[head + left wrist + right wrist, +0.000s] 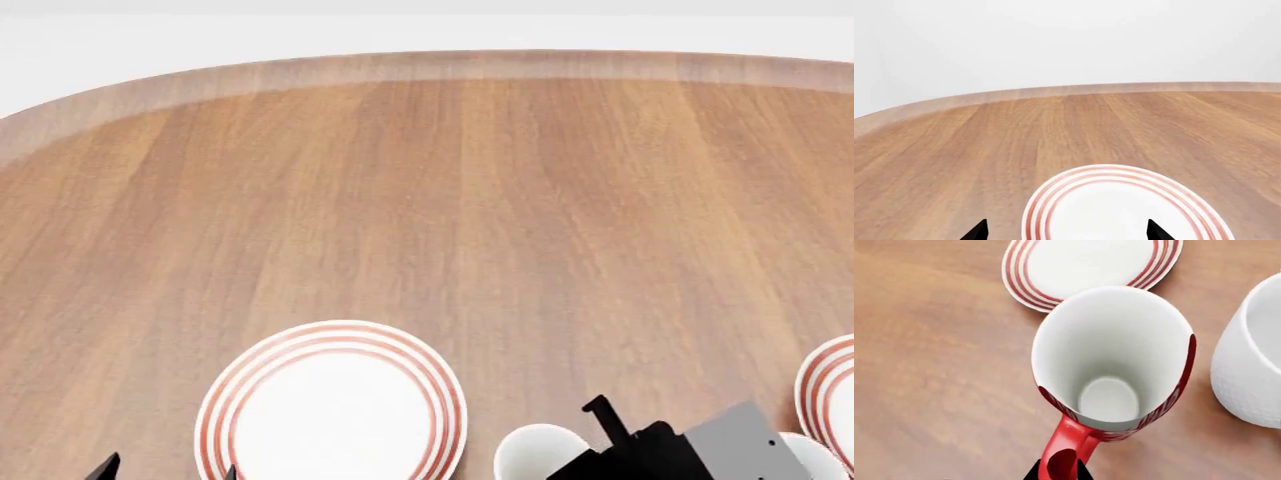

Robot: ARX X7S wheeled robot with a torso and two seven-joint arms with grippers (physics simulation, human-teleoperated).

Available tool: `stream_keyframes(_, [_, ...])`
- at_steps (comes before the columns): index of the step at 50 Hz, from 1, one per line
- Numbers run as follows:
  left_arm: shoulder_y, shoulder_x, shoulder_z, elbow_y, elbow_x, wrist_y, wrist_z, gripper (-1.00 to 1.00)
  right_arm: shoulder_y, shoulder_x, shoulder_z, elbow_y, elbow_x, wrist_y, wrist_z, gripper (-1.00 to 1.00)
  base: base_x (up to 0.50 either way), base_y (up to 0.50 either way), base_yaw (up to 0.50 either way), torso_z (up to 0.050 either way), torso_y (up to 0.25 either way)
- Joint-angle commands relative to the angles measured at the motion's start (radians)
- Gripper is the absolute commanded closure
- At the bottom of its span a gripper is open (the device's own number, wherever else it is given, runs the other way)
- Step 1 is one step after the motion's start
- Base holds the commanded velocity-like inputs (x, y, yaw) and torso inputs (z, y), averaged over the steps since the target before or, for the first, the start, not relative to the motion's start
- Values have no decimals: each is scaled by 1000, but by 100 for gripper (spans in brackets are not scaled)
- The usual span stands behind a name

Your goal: Put the red mug on the left plate.

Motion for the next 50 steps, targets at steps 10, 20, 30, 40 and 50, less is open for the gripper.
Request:
stream_keyframes(10, [0,-5,7,5,-4,-2,-8,-100,-21,54,-100,-263,-25,62,-5,100,0,0,0,0,0])
stream_keyframes(20, [-3,-6,11,-2,-5,4,-9,-100,-24,83,-184,-359,-101,46,-68,100,0,0,0,0,0])
stream_keyframes(30, [-7,-7,14,-10,-8,8,-10,-100,-22,113,-250,-436,-154,34,-127,100,0,0,0,0,0])
stream_keyframes(40, [-6,-10,17,-6,-10,7,-13,-100,-11,128,-312,-480,-195,39,-169,100,0,0,0,0,0])
stream_keyframes(50, [-4,-14,20,1,-13,4,-17,-100,31,130,-372,-444,-187,67,-265,100,0,0,0,0,0])
